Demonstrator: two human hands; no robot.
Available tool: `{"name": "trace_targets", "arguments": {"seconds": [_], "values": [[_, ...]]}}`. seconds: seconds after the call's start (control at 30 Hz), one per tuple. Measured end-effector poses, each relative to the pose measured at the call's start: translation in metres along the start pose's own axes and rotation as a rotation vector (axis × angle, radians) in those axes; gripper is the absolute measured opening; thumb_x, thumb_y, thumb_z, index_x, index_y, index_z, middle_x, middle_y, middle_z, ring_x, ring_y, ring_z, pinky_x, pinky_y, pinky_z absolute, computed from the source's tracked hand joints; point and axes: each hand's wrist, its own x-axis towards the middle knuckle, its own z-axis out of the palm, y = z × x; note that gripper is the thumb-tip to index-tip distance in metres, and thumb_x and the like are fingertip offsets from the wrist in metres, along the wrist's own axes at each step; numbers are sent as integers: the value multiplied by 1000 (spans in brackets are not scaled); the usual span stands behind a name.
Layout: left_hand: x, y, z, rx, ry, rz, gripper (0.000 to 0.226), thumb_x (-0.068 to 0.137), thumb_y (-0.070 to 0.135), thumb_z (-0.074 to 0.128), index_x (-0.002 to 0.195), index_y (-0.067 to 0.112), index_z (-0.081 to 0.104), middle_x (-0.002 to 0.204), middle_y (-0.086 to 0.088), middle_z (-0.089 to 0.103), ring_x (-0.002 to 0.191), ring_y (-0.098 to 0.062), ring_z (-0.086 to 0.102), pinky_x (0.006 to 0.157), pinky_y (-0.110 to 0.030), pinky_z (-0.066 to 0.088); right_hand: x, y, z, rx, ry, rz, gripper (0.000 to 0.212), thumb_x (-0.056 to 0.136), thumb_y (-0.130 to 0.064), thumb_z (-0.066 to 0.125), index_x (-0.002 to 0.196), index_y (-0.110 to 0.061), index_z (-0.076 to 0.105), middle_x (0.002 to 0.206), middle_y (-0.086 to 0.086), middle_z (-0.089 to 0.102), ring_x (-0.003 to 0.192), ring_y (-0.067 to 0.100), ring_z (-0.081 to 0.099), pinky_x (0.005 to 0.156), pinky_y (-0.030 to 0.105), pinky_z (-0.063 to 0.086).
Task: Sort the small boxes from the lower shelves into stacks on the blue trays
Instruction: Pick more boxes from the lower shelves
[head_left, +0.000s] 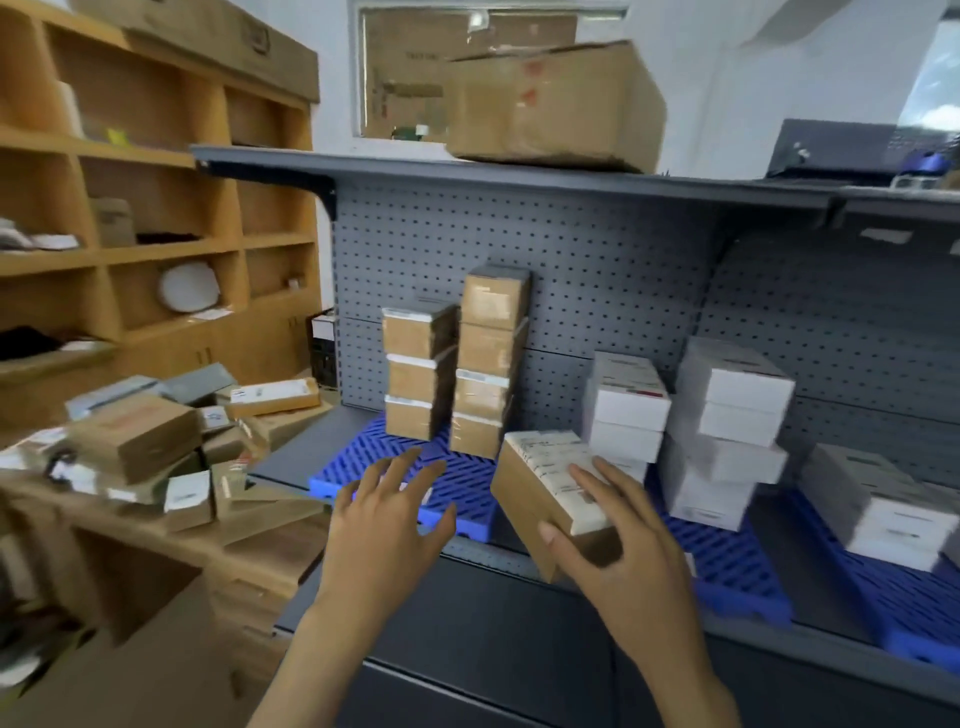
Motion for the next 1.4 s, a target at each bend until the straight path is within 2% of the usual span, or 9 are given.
{"name": "trace_targets", "arguments": {"seconds": [0.1, 0.23, 0.33, 0.47, 0.7, 0.87, 1.03, 1.2, 1.4], "values": [[1, -63, -8, -42, 6, -17, 56, 87, 61, 42, 132, 35, 63, 139, 3, 62, 126, -26, 58, 90, -48, 55, 26, -39, 34, -7, -3, -22, 61, 85, -68, 61, 141, -49, 49, 151, -36, 32, 133, 3, 44, 99, 41, 51], [6, -120, -16, -54, 5, -63, 54, 87, 60, 45, 134, 38, 60, 140, 5, 59, 125, -24, 57, 89, -44, 53, 65, -80, 69, -3, 22, -47, 57, 88, -62, 63, 141, -47, 49, 150, -34, 34, 133, -1, 42, 92, 30, 47], [20, -146, -14, -74, -12, -54, 52, 89, 58, 52, 137, 39, 56, 143, 4, 57, 128, -23, 55, 90, -45, 54, 101, -101, 92, 20, 45, -52, 54, 88, -59, 63, 139, -44, 52, 147, -28, 40, 132, 3, 45, 97, 39, 52], [49, -172, 3, -102, -14, -46, 54, 85, 52, 69, 136, 40, 55, 142, 6, 58, 125, -22, 58, 84, -46, 55, 152, -117, 122, 2, 101, -83, 56, 86, -65, 58, 138, -47, 49, 146, -27, 41, 130, 8, 49, 93, 49, 56], [116, -205, 39, -70, -39, 42, 57, 90, 63, 38, 144, 45, 41, 146, 12, 54, 128, -17, 55, 85, -39, 55, 234, -131, 167, -113, 226, -105, 56, 89, -68, 58, 139, -45, 48, 148, -21, 43, 129, 15, 52, 90, 40, 53], [173, -241, 55, 22, -73, 79, 54, 90, 63, 47, 139, 41, 52, 141, 11, 58, 124, -19, 58, 83, -41, 56, 287, -134, 196, -202, 235, -89, 63, 88, -77, 50, 143, -44, 46, 155, -13, 39, 135, 21, 47, 91, 42, 51], [204, -263, 74, -39, -98, 110, 52, 89, 59, 59, 138, 41, 54, 143, 11, 56, 129, -19, 55, 86, -40, 57, 330, -129, 225, -335, 217, -22, 70, 87, -81, 44, 143, -39, 47, 154, -4, 42, 134, 34, 45, 91, 50, 55], [223, -274, 89, -104, -117, 151, 53, 89, 62, 46, 137, 42, 54, 143, 12, 56, 127, -18, 55, 86, -37, 56, 361, -119, 250, -455, 151, 75, 76, 84, -87, 38, 141, -37, 46, 152, 3, 44, 130, 40, 51, 95, 51, 54], [233, -290, 96, -202, -154, 208, 62, 90, 66, 28, 142, 43, 50, 149, 13, 49, 133, -16, 50, 91, -38, 55, 371, -126, 269, -557, 193, 151, 75, 87, -81, 42, 144, -32, 46, 152, 9, 43, 125, 48, 52, 87, 50, 54]]}}
